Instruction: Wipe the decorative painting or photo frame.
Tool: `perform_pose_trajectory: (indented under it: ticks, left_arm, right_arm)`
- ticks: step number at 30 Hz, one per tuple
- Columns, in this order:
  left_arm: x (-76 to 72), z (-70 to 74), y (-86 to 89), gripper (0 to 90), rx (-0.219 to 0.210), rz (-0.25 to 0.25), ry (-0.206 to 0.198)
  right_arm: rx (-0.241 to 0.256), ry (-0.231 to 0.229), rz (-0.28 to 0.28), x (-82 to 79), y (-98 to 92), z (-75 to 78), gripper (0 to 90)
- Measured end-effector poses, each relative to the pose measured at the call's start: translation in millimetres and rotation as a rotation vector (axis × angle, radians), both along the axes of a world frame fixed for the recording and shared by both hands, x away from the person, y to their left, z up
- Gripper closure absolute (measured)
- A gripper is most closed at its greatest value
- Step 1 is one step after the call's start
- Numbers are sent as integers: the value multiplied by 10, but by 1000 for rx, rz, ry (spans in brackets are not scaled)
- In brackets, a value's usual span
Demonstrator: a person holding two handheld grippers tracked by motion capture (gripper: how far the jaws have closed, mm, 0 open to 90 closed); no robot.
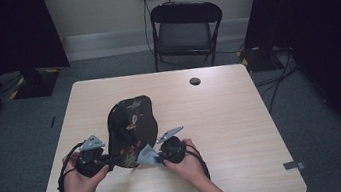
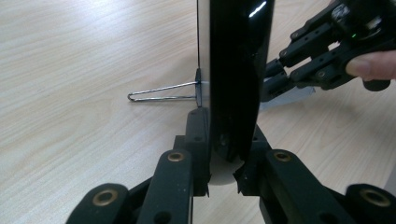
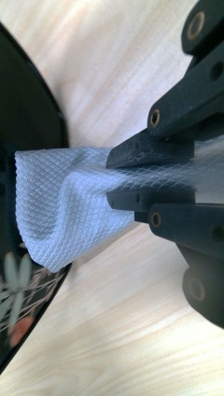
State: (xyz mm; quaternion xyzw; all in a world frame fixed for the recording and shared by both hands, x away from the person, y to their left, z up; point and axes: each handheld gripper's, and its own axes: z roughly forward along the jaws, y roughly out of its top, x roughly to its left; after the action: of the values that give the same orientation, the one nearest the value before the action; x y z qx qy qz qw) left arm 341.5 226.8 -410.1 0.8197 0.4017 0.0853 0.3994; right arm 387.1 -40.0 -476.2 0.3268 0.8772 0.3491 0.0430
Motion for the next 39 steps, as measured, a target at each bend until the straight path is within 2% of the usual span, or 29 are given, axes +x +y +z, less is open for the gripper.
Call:
perform_pose_trajectory:
  ticks: [6, 10, 14, 21, 27, 39]
  left_arm:
    - [-1, 0, -1, 787, 0, 2, 0]
    - [-1, 0, -1, 787, 0, 3, -1]
    - [-3, 0, -3, 787, -2, 4, -1]
    - [-4, 0, -4, 787, -1, 5, 0]
    - [-4, 0, -3, 787, 1, 4, -1]
    - [-5, -2, -10, 787, 0, 5, 2]
  right_arm:
    - [4, 3, 2, -8, -26, -20, 799]
    - [16, -7, -2, -15, -77, 61, 800]
    - [26, -32, -5, -27, -143, 211, 799]
    - [66, -81, 5, -49, -228, 569, 799]
    - [91, -133, 13, -24, -246, 935, 799]
    - [168, -247, 4, 58, -183, 1660, 799]
